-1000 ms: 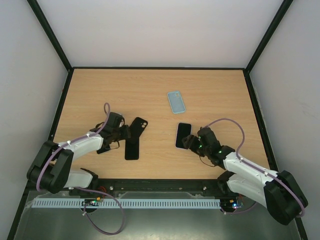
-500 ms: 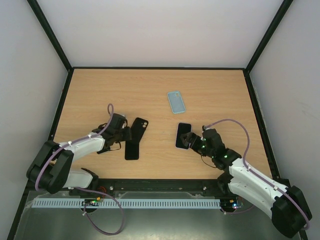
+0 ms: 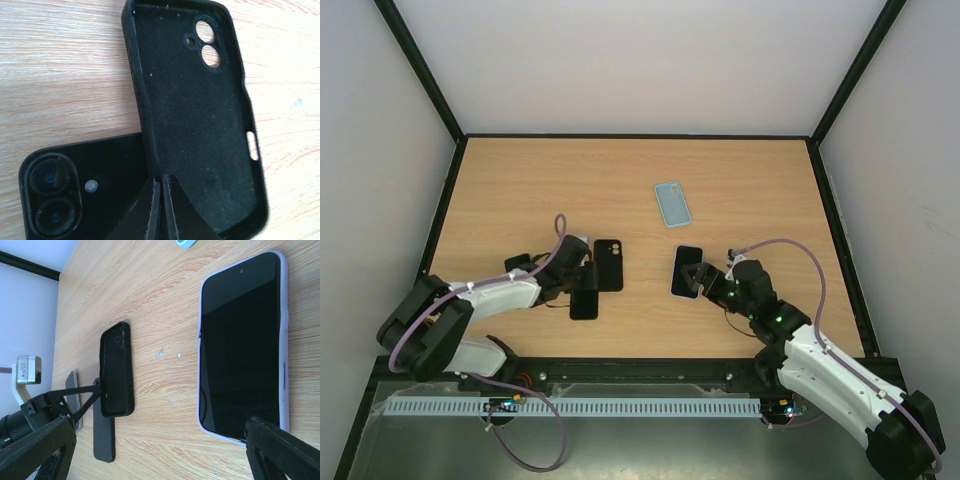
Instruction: Put the phone into the phone case
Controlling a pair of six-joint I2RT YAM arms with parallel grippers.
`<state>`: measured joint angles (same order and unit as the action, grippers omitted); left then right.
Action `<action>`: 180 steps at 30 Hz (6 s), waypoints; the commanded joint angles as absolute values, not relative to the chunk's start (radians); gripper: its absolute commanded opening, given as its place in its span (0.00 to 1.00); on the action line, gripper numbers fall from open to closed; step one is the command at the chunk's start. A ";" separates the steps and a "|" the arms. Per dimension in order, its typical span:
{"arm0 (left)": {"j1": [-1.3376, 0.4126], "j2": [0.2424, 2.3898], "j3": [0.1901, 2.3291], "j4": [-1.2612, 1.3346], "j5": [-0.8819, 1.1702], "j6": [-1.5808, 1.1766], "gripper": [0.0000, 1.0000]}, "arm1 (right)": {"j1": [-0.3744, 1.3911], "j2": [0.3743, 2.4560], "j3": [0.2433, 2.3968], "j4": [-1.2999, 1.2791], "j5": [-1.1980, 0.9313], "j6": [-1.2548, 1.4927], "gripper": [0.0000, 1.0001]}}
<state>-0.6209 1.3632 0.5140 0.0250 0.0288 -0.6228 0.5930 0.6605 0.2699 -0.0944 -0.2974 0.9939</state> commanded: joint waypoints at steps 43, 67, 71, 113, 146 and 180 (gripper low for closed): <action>-0.858 1.294 0.548 -0.056 -0.074 -0.771 0.65 | 0.589 0.666 0.225 -0.058 -0.312 1.020 0.91; -0.753 1.307 0.529 -0.249 -0.188 -0.723 1.00 | 0.589 0.665 0.227 -0.049 -0.325 1.023 0.91; -0.768 1.327 0.527 -0.232 -0.142 -0.719 0.95 | 0.589 0.653 0.222 -0.054 -0.320 1.023 0.91; -0.910 1.608 0.797 -0.416 -0.253 -0.803 0.88 | 0.589 0.657 0.195 -0.031 -0.304 1.022 0.91; -0.959 1.639 0.788 -0.462 -0.245 -0.852 0.74 | 0.590 0.616 0.170 -0.003 -0.356 1.087 0.91; -0.647 1.124 0.464 0.042 0.313 -0.959 0.47 | 1.067 1.005 0.309 0.392 -0.112 1.186 0.56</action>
<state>-0.6510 1.1458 0.4774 -0.0780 0.2192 -0.8856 1.0180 0.9501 0.2424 0.2752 -0.1909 1.1812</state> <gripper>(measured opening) 0.726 0.597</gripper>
